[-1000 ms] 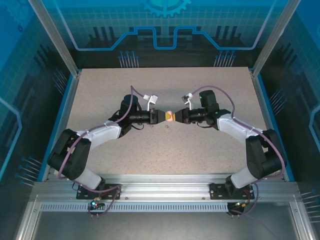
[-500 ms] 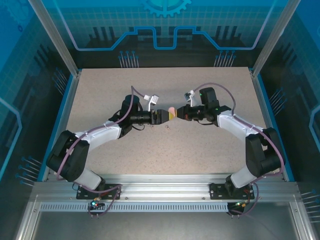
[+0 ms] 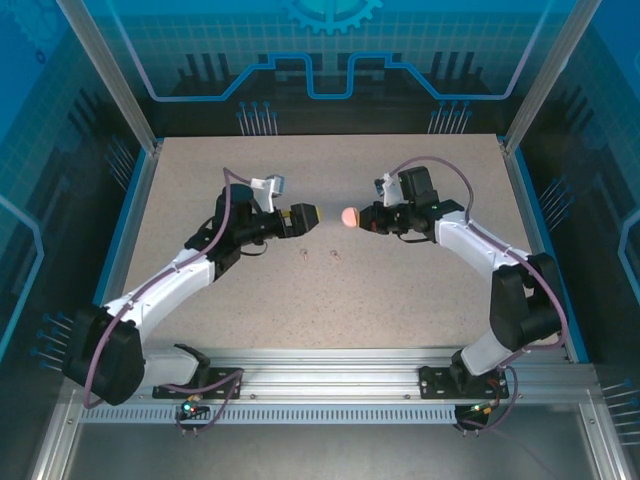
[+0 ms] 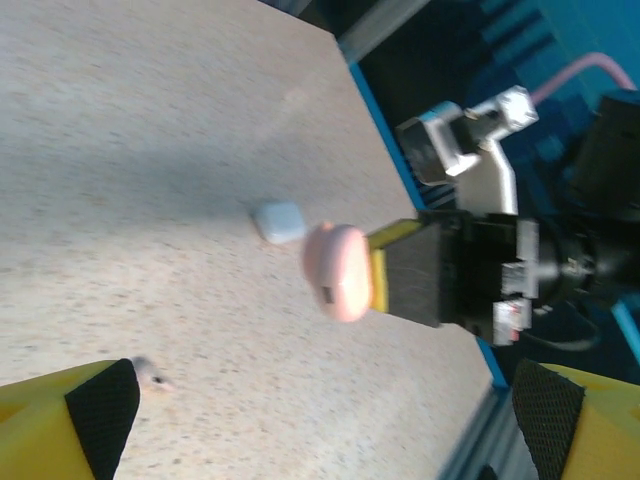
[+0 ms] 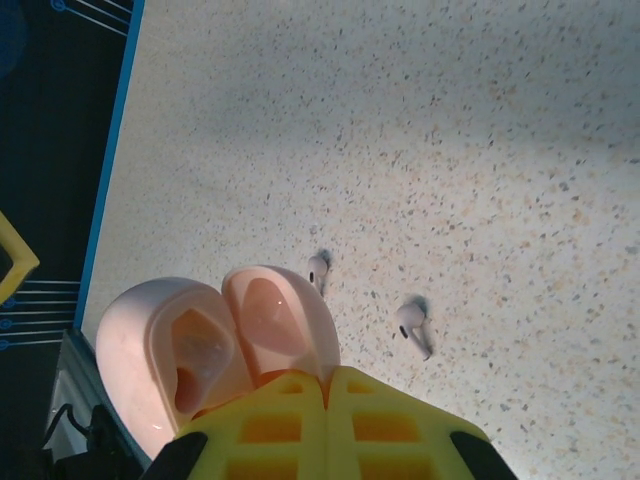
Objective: Insert the wireless bluetooth earbuds into the charging case
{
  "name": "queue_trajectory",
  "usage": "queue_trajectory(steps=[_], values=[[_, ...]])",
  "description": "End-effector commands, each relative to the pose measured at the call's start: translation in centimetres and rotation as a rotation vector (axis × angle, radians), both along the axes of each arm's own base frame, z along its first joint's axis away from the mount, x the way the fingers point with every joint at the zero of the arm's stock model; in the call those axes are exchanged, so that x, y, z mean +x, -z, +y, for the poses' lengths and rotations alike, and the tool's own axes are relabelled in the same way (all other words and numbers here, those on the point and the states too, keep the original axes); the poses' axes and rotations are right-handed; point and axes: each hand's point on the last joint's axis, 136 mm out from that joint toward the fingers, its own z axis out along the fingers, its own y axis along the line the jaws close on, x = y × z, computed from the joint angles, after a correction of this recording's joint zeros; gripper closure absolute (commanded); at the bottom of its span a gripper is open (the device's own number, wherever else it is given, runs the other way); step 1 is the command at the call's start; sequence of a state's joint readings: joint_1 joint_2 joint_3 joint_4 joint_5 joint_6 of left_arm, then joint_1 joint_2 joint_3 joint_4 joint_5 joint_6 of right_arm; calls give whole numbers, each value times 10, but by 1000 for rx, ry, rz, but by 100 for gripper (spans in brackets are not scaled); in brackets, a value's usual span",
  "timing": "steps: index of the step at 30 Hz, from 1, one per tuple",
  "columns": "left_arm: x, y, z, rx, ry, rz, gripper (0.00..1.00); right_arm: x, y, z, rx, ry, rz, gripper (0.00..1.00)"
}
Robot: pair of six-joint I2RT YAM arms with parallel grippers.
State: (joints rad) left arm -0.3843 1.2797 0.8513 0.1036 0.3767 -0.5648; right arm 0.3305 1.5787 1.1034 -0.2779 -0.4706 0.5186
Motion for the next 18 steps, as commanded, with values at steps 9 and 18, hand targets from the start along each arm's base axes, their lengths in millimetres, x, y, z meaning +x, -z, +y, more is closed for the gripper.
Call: queue_trajectory(steps=[9, 18], values=[[33, -12, 40, 138, -114, -14, 1, 16, -9, -14, -122, 4, -29, 100], [50, -16, 42, 141, -116, -72, 1, 27, -30, -11, -208, -74, -132, 100]])
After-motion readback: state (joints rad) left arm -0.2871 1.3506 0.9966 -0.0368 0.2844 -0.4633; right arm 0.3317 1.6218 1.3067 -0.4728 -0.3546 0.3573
